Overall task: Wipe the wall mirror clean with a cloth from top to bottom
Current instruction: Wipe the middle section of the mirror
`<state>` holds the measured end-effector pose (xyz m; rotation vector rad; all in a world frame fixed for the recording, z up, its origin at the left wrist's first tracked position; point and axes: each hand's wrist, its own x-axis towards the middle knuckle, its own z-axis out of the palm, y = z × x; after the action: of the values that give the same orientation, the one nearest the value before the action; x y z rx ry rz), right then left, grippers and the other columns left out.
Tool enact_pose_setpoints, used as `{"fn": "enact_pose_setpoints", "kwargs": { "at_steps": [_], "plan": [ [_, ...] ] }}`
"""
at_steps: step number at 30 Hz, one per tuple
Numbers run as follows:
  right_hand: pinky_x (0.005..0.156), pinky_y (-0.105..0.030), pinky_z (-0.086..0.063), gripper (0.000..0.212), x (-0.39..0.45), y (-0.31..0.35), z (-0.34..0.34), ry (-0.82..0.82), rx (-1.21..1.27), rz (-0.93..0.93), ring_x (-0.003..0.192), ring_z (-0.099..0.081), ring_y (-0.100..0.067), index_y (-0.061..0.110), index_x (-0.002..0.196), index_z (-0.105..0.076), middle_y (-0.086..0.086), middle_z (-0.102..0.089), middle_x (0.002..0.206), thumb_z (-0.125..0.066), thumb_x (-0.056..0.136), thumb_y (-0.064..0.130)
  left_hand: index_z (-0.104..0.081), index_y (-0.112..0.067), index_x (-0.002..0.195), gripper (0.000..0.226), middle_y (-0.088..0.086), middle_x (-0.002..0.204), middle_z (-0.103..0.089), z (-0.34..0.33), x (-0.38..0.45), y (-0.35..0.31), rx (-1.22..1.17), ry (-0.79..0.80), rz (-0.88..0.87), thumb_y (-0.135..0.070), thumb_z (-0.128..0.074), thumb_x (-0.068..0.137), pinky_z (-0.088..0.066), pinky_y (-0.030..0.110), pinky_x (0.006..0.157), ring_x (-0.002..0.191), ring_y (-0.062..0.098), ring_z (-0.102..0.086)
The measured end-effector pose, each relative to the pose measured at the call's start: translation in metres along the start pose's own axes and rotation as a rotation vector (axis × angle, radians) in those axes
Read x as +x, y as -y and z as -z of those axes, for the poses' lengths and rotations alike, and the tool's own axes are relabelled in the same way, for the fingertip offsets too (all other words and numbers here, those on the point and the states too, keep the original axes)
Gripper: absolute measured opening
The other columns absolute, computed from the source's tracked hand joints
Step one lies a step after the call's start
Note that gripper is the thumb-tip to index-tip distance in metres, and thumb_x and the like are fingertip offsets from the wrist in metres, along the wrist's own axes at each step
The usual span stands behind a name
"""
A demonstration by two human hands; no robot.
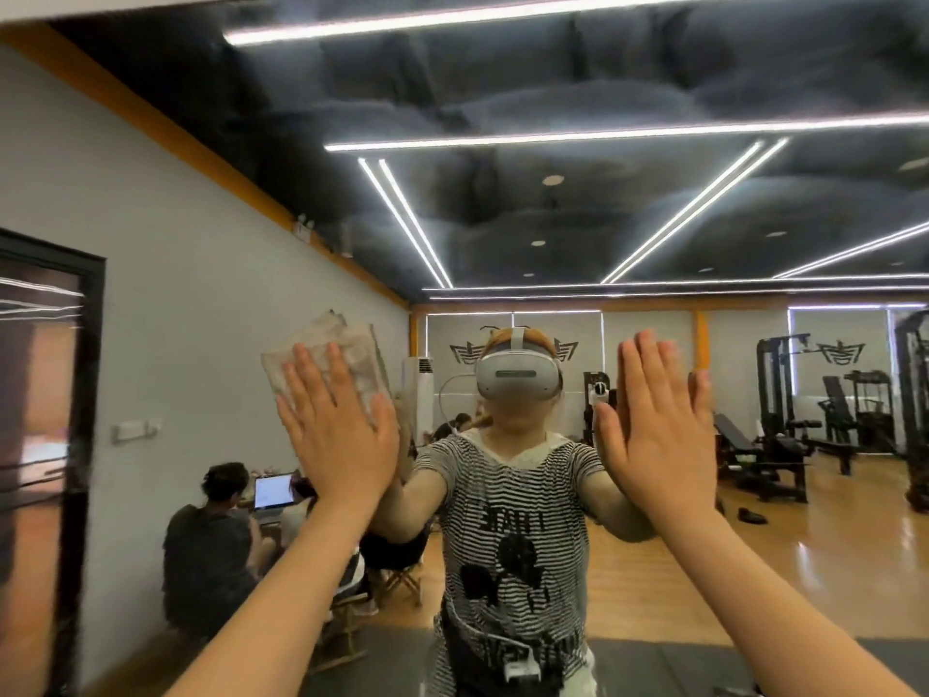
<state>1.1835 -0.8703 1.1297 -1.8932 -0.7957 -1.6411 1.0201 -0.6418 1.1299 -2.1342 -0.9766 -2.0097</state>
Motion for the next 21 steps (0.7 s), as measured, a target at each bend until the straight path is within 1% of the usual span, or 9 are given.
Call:
{"fn": "enact_pose_setpoints", "kwargs": {
  "at_steps": [2,4,6,8,10,13,15,17,21],
  "plan": [
    [0.117,-0.035,0.007,0.064,0.0,-0.001,-0.001,-0.02,0.008,0.004,0.145,-0.005,-0.014,0.01,0.151,-0.019,-0.008,-0.019,0.158,-0.029,0.097,0.043,0.005,-0.015,0.153,0.073,0.017,0.161,0.004,-0.004,-0.011,-0.032,-0.056,0.004,0.167,-0.046,-0.014,0.089,0.005,0.047,0.118,0.149,0.031,0.007],
    [0.117,-0.034,0.007,0.064,0.0,-0.002,-0.001,-0.034,0.016,0.011,0.145,-0.008,-0.016,0.01,0.151,-0.019,-0.007,-0.019,0.158,-0.029,0.097,0.044,0.006,-0.015,0.151,0.071,0.017,0.16,0.003,-0.009,-0.026,-0.066,-0.078,0.006,0.152,-0.045,-0.016,0.09,-0.001,0.052,0.12,0.148,0.032,0.005],
    [0.117,-0.034,0.008,0.064,0.0,-0.001,-0.002,-0.041,0.025,0.023,0.145,-0.01,-0.018,0.011,0.151,-0.02,-0.007,-0.019,0.157,-0.029,0.097,0.044,-0.003,-0.012,0.153,0.071,0.02,0.159,-0.004,-0.017,-0.043,-0.098,-0.059,-0.005,-0.004,-0.044,-0.022,0.092,-0.007,0.055,0.118,0.148,0.035,-0.004],
    [0.117,-0.034,0.007,0.064,0.0,-0.003,-0.002,-0.04,0.03,0.031,0.145,-0.009,-0.017,0.011,0.151,-0.021,-0.006,-0.018,0.158,-0.029,0.097,0.044,-0.012,-0.01,0.154,0.071,0.021,0.159,-0.009,-0.023,-0.058,-0.118,-0.03,0.008,-0.184,-0.044,-0.027,0.092,-0.008,0.054,0.116,0.147,0.035,-0.007],
    [0.117,-0.035,0.006,0.064,0.0,-0.005,-0.001,-0.026,0.04,0.032,0.146,-0.009,-0.017,0.011,0.151,-0.024,-0.007,-0.019,0.158,-0.03,0.096,0.044,-0.009,-0.011,0.154,0.073,0.018,0.16,-0.005,-0.024,-0.058,-0.113,0.014,0.037,-0.342,-0.046,-0.027,0.093,-0.006,0.052,0.116,0.148,0.032,-0.002],
    [0.118,-0.033,0.007,0.062,-0.001,-0.006,0.0,-0.002,0.051,0.025,0.146,-0.011,-0.017,0.011,0.152,-0.026,-0.007,-0.02,0.159,-0.029,0.097,0.041,0.001,-0.014,0.155,0.077,0.014,0.161,-0.002,-0.021,-0.038,-0.075,0.103,0.056,-0.563,-0.047,-0.028,0.092,0.0,0.044,0.118,0.148,0.025,0.008],
    [0.117,-0.032,0.008,0.06,-0.001,-0.006,-0.001,-0.001,0.061,0.023,0.146,-0.009,-0.015,0.011,0.151,-0.026,-0.007,-0.021,0.159,-0.028,0.098,0.039,0.006,-0.018,0.154,0.076,0.013,0.161,0.003,-0.015,-0.017,-0.043,0.118,0.05,-0.501,-0.049,-0.025,0.093,0.01,0.036,0.118,0.148,0.023,0.006],
    [0.118,-0.033,0.006,0.06,-0.001,-0.006,-0.002,-0.001,0.063,0.017,0.146,-0.007,-0.013,0.011,0.151,-0.024,-0.005,-0.018,0.158,-0.027,0.098,0.039,0.01,-0.02,0.153,0.073,0.012,0.161,0.008,-0.004,0.002,-0.017,0.119,0.076,-0.325,-0.051,-0.017,0.093,0.019,0.032,0.116,0.148,0.024,0.008],
    [0.119,-0.039,-0.002,0.061,-0.001,-0.006,-0.003,0.007,0.07,0.01,0.147,-0.006,-0.014,0.013,0.153,-0.021,-0.005,-0.017,0.16,-0.026,0.098,0.039,-0.001,-0.014,0.156,0.073,0.015,0.162,0.003,0.005,0.007,-0.008,0.057,0.038,-0.079,-0.05,-0.012,0.092,0.008,0.039,0.118,0.149,0.029,0.004]
  ]
}}
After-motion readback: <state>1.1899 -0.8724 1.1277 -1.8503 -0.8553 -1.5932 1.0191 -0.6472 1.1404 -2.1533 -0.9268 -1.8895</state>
